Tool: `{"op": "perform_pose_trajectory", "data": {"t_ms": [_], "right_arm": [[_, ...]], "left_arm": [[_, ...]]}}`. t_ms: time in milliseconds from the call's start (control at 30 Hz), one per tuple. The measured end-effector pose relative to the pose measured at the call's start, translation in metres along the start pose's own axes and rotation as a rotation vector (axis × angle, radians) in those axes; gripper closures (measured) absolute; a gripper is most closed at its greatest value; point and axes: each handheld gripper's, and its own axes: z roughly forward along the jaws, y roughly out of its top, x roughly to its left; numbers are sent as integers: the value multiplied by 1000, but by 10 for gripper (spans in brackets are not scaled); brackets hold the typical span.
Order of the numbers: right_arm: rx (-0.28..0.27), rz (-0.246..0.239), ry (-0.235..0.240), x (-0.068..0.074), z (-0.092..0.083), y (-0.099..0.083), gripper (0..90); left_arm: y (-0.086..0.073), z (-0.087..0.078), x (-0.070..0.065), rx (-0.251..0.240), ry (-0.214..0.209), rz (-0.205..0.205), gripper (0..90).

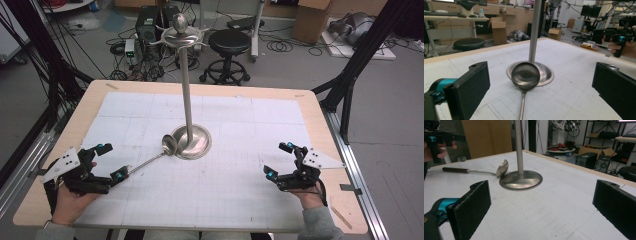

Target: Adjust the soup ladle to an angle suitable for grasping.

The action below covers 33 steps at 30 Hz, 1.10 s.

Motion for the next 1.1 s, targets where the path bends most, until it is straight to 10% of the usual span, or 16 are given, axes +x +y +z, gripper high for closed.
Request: {"op": "perform_pose_trajectory", "data": {"t_ms": [367, 800, 1100], "right_arm": [[50, 0, 17, -1, 7, -4, 7], [64, -13, 4, 2, 8, -4, 7], [71, -18, 8, 3, 7, -5, 7]], "left_arm": [[1, 8, 0, -6, 22, 4, 19], [-1, 13, -1, 48, 50, 36, 805], [1, 24, -4, 76, 114, 46, 897]]}}
